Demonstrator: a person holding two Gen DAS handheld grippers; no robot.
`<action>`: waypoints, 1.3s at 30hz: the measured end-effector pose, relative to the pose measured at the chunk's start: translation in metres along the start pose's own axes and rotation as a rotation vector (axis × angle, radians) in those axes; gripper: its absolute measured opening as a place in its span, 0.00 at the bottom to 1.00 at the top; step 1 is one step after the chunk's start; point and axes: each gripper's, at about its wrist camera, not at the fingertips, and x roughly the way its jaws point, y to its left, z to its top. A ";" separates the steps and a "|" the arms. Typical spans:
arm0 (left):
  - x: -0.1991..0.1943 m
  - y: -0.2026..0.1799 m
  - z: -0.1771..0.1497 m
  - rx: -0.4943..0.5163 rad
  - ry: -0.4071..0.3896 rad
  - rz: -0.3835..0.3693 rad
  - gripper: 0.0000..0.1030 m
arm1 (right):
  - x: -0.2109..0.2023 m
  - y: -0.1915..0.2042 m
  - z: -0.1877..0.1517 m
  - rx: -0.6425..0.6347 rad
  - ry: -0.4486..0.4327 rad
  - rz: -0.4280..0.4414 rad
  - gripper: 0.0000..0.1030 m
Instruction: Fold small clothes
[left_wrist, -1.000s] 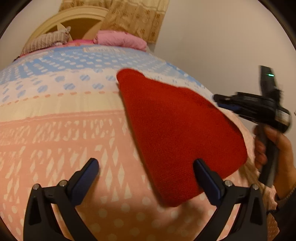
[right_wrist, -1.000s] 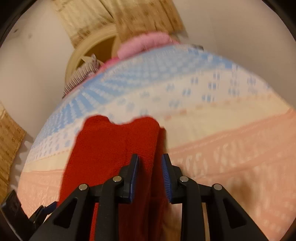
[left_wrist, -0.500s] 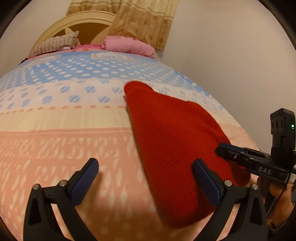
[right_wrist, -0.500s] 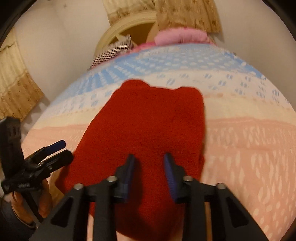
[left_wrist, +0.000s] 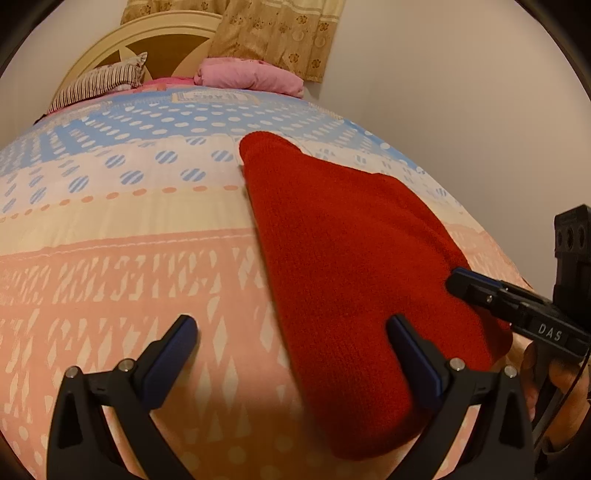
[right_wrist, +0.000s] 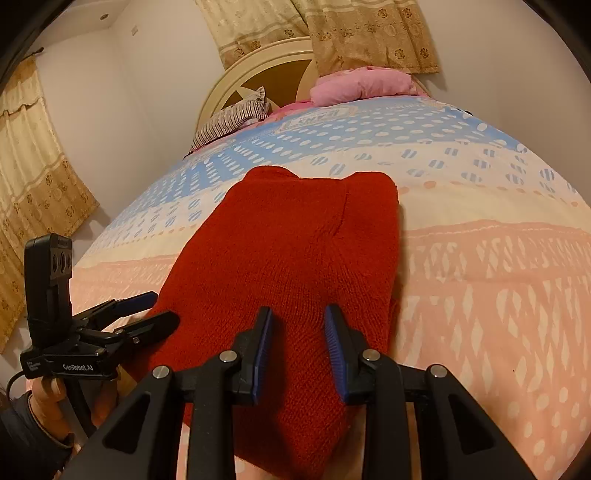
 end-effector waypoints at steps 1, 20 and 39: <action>0.000 0.000 0.000 0.000 -0.002 0.002 1.00 | -0.002 0.002 0.001 -0.003 -0.007 -0.003 0.31; 0.004 0.005 0.000 -0.037 0.022 -0.044 1.00 | -0.026 -0.016 0.017 0.097 -0.061 0.064 0.53; 0.011 0.006 0.002 -0.045 0.045 -0.108 1.00 | 0.041 -0.086 0.053 0.320 0.012 0.053 0.57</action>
